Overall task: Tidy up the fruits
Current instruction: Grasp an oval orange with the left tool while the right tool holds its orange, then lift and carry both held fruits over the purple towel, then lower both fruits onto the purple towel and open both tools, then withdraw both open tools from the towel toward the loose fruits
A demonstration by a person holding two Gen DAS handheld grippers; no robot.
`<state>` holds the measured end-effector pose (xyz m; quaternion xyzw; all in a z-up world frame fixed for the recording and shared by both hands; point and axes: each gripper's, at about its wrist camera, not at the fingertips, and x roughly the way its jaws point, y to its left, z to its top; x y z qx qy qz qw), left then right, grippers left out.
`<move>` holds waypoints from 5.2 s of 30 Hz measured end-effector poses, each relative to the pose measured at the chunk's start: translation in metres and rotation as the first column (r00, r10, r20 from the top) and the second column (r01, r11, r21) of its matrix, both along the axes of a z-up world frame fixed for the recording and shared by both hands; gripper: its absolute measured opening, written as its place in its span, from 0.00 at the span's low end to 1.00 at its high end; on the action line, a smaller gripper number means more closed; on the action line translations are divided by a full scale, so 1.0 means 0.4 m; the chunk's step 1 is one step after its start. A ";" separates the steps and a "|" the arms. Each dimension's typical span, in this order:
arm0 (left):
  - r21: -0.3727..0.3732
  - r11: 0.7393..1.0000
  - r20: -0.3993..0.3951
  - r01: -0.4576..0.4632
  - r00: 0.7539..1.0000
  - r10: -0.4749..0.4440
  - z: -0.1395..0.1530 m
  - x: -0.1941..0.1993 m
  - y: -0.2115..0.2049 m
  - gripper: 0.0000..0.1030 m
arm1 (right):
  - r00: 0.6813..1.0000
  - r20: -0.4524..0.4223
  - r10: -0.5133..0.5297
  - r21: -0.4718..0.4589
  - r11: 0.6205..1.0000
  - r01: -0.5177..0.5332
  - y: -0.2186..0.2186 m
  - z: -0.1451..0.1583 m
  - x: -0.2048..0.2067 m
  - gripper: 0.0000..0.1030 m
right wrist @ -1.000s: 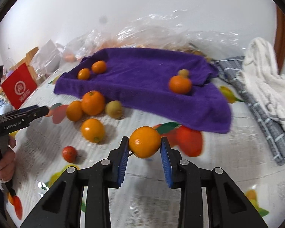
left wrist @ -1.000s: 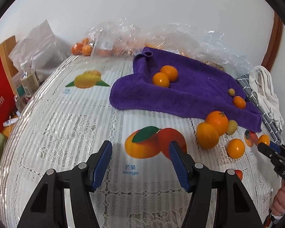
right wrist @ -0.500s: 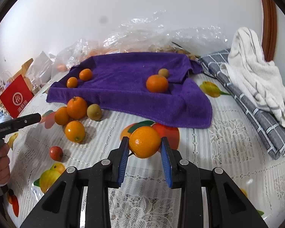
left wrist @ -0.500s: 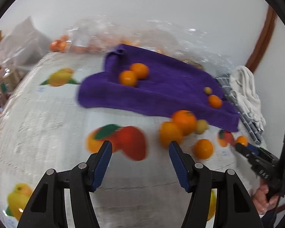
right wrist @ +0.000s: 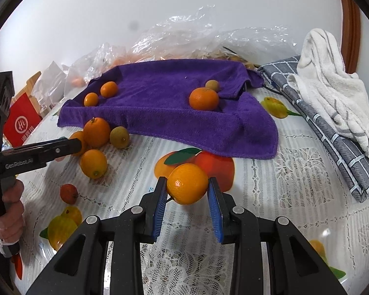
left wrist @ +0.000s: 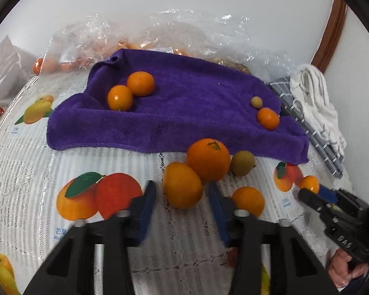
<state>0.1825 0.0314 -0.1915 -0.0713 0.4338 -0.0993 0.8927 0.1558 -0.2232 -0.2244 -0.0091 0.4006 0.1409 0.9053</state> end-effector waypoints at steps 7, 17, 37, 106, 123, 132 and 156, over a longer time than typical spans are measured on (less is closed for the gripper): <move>0.052 0.999 0.000 -0.015 1.000 0.015 0.016 -0.039 0.043 0.31 | 1.000 -0.001 -0.017 0.012 1.000 0.017 -0.011 0.000 0.000 0.32; 0.099 0.994 0.005 -0.039 0.999 0.038 -0.003 -0.034 0.059 0.34 | 1.000 -0.002 -0.010 -0.005 1.000 0.010 -0.003 -0.002 -0.002 0.32; 0.126 0.986 0.019 -0.113 0.994 0.112 -0.008 -0.021 0.053 0.32 | 1.000 0.007 -0.001 -0.011 1.000 0.001 -0.006 0.000 -0.006 0.32; -0.033 0.999 -0.034 -0.017 0.999 0.015 0.062 0.288 0.027 0.30 | 0.994 -0.108 -0.025 -0.032 0.999 0.022 0.019 0.030 0.575 0.32; -0.004 0.999 -0.060 -0.036 0.998 0.035 0.016 0.299 0.030 0.30 | 0.997 -0.051 -0.049 -0.057 0.997 0.046 0.029 0.085 0.527 0.65; 0.010 0.999 -0.049 -0.031 0.998 0.032 0.031 0.296 0.011 0.37 | 0.997 0.044 -0.062 -0.129 0.989 0.067 0.037 0.143 0.390 0.65; 0.220 0.971 0.076 -0.098 0.994 0.083 0.061 -0.015 0.155 0.59 | 0.998 0.021 -0.055 -0.088 0.994 0.057 0.088 0.093 0.055 0.65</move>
